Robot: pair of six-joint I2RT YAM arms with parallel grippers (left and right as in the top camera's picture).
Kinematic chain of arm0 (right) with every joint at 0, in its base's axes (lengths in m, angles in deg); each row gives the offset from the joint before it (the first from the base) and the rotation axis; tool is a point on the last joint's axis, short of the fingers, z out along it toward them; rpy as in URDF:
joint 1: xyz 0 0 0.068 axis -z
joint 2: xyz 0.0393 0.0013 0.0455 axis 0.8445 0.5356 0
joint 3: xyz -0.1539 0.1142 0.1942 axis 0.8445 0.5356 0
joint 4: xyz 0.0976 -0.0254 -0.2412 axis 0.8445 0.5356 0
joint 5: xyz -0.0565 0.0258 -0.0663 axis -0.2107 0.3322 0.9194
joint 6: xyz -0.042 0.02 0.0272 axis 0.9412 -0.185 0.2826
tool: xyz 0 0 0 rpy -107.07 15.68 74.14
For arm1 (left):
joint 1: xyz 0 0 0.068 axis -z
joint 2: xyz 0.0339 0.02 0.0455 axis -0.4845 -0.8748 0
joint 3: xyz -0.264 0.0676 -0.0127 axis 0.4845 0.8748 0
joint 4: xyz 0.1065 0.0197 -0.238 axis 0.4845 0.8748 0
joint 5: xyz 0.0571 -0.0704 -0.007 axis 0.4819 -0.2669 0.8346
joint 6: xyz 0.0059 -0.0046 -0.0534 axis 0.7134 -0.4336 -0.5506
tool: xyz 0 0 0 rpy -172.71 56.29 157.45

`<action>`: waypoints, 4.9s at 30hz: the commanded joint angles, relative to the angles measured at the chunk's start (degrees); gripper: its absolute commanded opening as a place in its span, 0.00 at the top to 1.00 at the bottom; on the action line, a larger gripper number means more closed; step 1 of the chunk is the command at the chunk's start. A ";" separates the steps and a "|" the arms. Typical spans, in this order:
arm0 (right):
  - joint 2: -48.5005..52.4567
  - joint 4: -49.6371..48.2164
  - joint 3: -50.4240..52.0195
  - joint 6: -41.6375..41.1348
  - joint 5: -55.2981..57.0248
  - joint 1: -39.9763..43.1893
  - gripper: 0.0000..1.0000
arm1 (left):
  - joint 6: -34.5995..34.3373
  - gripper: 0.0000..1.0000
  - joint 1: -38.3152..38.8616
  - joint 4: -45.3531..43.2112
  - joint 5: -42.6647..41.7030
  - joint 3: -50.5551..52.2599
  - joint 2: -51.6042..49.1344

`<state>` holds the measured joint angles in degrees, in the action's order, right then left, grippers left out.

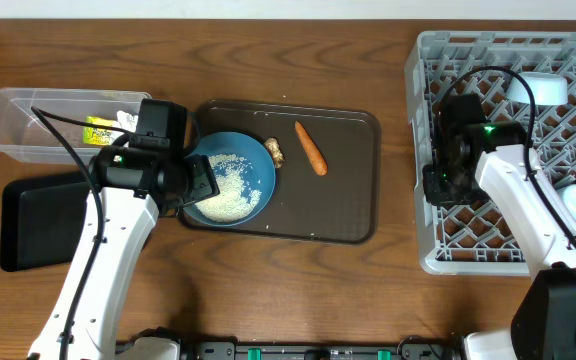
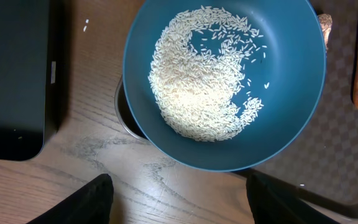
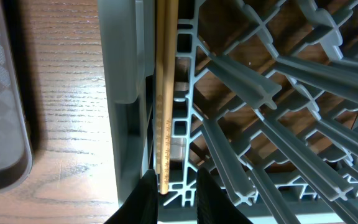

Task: Sort waste into correct bins and load items into the dishwasher rack
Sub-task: 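Carry the second chopstick into the dish rack and release it, then grasp the blue rice plate rim with the left gripper and lift it left, then tilt the blue plate over the black tray to pour out the rice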

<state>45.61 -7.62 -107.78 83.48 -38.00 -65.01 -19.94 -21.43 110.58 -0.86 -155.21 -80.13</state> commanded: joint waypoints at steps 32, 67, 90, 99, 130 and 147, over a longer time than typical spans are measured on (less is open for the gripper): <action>-0.76 -16.85 -11.76 -0.92 -12.02 -13.60 0.64 | 0.55 0.25 0.31 -4.44 0.24 -0.52 -0.63; -0.85 10.05 -11.76 -11.02 6.08 0.46 0.61 | 6.97 0.26 21.11 -19.69 1.46 -0.52 -27.63; -0.85 10.93 -11.76 -11.04 6.10 0.85 0.61 | 7.04 0.94 21.20 -17.90 9.97 -0.55 -33.27; -0.85 11.13 -11.76 -10.99 6.12 0.85 0.62 | 7.02 0.94 21.20 -15.54 9.97 -1.09 -28.76; -0.85 11.91 -11.76 -9.29 6.14 2.62 0.62 | 10.95 0.94 12.24 -7.13 12.04 -1.31 -7.65; -0.85 12.79 -11.76 -9.03 6.16 2.62 0.62 | 16.65 0.94 -14.27 -12.61 -14.27 -1.31 -6.12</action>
<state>45.74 5.04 -119.21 73.89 -32.60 -63.07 -5.43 -32.33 98.47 -7.22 -156.50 -87.38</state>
